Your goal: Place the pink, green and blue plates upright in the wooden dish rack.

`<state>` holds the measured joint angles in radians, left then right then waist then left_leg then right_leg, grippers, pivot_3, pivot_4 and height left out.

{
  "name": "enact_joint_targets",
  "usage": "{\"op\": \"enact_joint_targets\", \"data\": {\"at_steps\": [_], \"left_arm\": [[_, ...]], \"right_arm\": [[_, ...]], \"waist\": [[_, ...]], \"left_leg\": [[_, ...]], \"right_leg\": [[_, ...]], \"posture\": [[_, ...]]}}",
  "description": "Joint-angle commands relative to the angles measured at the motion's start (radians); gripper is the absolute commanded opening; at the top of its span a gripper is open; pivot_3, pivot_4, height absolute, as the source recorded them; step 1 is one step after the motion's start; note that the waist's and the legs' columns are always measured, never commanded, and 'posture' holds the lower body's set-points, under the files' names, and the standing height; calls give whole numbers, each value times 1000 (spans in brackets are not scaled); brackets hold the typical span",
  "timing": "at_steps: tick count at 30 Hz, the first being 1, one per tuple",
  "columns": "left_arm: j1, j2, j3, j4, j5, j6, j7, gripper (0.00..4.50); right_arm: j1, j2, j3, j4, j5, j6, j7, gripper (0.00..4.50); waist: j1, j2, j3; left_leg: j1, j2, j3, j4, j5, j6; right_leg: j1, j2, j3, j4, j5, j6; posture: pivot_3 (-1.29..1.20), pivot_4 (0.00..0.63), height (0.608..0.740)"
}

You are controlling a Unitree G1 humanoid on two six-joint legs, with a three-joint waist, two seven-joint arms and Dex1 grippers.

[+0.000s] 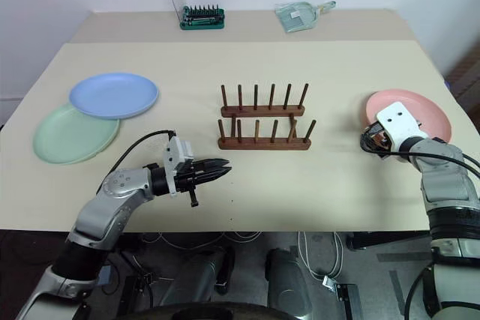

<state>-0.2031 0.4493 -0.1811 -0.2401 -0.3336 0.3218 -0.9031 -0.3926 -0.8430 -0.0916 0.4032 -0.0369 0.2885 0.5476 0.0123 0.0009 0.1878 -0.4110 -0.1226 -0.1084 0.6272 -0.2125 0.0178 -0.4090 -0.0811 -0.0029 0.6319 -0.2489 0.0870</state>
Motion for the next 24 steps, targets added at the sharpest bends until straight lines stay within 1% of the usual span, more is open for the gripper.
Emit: {"op": "enact_joint_targets", "data": {"at_steps": [1,5,7,10,13,14,16,19,21,24], "left_arm": [[1,11,18,-44,-16,-12,-3,707],[2,15,15,-37,-12,-19,-3,707],[2,15,13,-32,-10,-23,-4,707],[-11,11,6,-3,0,-35,-9,707],[-19,8,7,27,6,-53,-13,707],[-19,8,7,37,9,-61,-15,707],[-16,7,6,52,13,-77,-19,707],[-8,4,4,65,19,-98,-22,707],[1,3,4,66,23,-108,-21,707],[14,3,11,56,16,-114,-18,707]], "right_arm": [[-10,-1,-5,-5,-16,13,-18,2087],[11,3,-10,-54,-13,38,-22,87],[19,3,-13,-72,-13,47,-23,30],[20,-9,-58,-202,0,-21,-45,30],[-32,16,-127,-334,102,-46,-21,30],[-54,38,-154,-389,173,-39,4,30],[-116,93,-218,-509,360,51,43,30],[-161,133,-295,-644,657,248,95,30],[-198,172,-352,-712,892,375,50,30],[-224,250,-408,-750,1193,486,-103,30]], "waist": [[1,0,0],[1,0,0],[1,0,0],[-1,1,0],[-4,4,2],[-4,4,2],[-6,4,2],[3,3,2],[9,2,2],[8,2,2]], "left_leg": [[0,0,0,0,0,0],[0,0,0,0,0,0],[0,0,0,0,0,0],[0,0,0,0,0,0],[0,0,1,0,0,0],[0,0,1,0,0,0],[0,0,0,-1,0,0],[0,1,-1,-1,0,0],[-1,1,-3,-1,0,1],[-4,0,-2,0,-1,3]], "right_leg": [[0,0,0,0,0,0],[0,0,0,0,0,0],[0,0,0,0,0,0],[0,0,0,0,0,0],[-1,0,1,0,1,1],[-1,0,1,1,1,2],[-1,1,1,1,2,3],[-1,1,0,1,1,3],[0,1,-1,-1,1,3],[-2,0,-1,-2,1,3]], "posture": [[0,150,735],[0,150,735],[0,150,735],[0,150,735],[0,150,735],[0,150,735],[0,150,735],[0,150,735],[0,150,735],[0,150,735]]}}
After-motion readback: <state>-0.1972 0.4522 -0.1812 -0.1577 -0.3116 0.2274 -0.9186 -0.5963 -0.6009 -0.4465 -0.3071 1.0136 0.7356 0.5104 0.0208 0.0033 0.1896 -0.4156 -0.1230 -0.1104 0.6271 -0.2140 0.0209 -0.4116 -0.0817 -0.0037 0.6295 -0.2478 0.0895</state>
